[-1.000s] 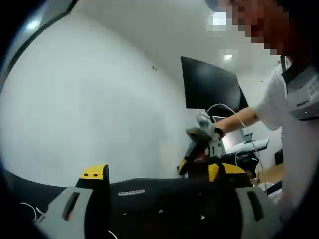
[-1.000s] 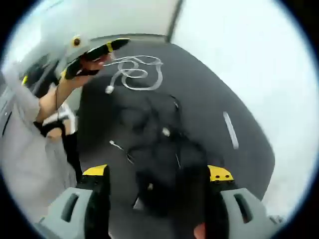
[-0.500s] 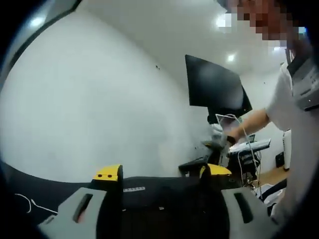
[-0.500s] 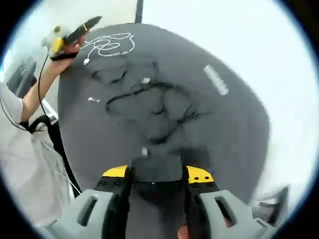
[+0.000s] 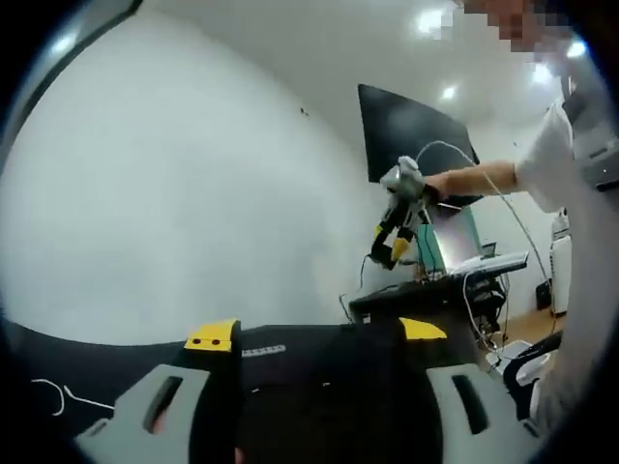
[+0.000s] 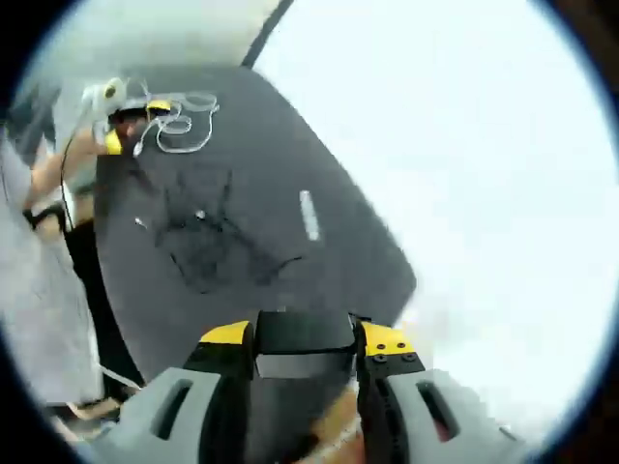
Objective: Grab the wires, straighten them and put them on the rack
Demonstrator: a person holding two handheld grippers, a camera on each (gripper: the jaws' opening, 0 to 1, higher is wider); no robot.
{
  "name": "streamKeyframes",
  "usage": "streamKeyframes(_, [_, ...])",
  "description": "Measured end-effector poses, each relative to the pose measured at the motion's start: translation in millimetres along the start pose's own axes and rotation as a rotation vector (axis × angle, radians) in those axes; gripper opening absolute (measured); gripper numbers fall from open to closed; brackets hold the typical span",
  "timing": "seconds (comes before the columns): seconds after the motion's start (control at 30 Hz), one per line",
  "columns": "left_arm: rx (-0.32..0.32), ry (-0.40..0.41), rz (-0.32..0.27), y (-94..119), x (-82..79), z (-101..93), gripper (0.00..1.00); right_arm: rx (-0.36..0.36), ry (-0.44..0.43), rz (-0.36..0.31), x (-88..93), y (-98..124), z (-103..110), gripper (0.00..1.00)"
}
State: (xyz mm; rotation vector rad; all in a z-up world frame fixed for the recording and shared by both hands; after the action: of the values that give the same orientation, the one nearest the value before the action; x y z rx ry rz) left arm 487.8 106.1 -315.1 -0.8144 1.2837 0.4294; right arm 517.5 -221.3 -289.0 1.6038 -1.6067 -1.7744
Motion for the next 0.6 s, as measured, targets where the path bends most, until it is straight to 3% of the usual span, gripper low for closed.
streamKeyframes(0.03, [0.001, -0.007, 0.007, -1, 1.8, -0.5, 0.59, -0.035, -0.043, -0.001, 20.5, -17, 7, 0.39])
streamKeyframes(0.13, [0.010, -0.012, 0.022, 1, 4.8, -1.8, 0.59, -0.173, -0.278, -0.041, 72.1, -58, 45, 0.39])
streamKeyframes(0.2, [0.024, 0.015, 0.010, 5, 1.5, -4.6, 0.58, -0.167, -0.276, 0.024, 100.8, -72, 53, 0.42])
streamKeyframes(0.23, [0.025, 0.021, 0.006, 5, 0.5, -4.8, 0.58, -0.114, -0.195, 0.043, 109.4, -75, 44, 0.47])
streamKeyframes(0.27, [0.026, 0.025, 0.003, 5, 0.0, -5.0, 0.58, -0.093, -0.221, 0.017, 107.1, -75, 37, 0.57])
streamKeyframes(0.3, [0.027, 0.026, 0.003, 6, -0.1, -5.6, 0.58, -0.080, -0.252, -0.062, 92.8, -74, 30, 0.77])
streamKeyframes(0.33, [0.026, 0.024, 0.006, 6, 0.5, -6.0, 0.58, -0.087, -0.261, -0.111, 76.0, -67, 24, 0.87])
streamKeyframes(0.37, [0.026, 0.021, 0.011, 5, 1.5, -6.4, 0.58, -0.094, -0.248, -0.132, 59.7, -58, 20, 0.81])
streamKeyframes(0.4, [0.026, 0.020, 0.015, 5, 2.4, -6.9, 0.58, -0.070, -0.166, -0.187, 35.0, -48, 12, 0.69])
streamKeyframes(0.47, [0.030, 0.015, 0.027, 4, 5.1, -8.8, 0.58, -0.035, 0.130, -0.166, -4.2, -44, 9, 0.44])
streamKeyframes(0.5, [0.030, 0.011, 0.032, 4, 6.2, -9.3, 0.58, -0.034, 0.254, -0.122, -17.0, -50, 10, 0.42])
streamKeyframes(0.6, [0.023, 0.008, 0.043, 3, 8.4, -7.5, 0.57, -0.068, 0.479, -0.053, -44.4, -88, 26, 0.43])
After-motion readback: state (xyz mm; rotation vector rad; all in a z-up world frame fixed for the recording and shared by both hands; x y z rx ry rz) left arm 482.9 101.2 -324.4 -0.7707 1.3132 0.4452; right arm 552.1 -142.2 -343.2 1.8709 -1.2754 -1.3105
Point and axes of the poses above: the point that each gripper's makers call its tool centre point, and the gripper's own axes: y roughly backward along the fingers, z roughly to its left, x roughly out of its underside, the point moved 1 cm from there along y, roughly backward along the fingers, and after that the axes turned 14 degrees about -x, right-handed, at the moved point
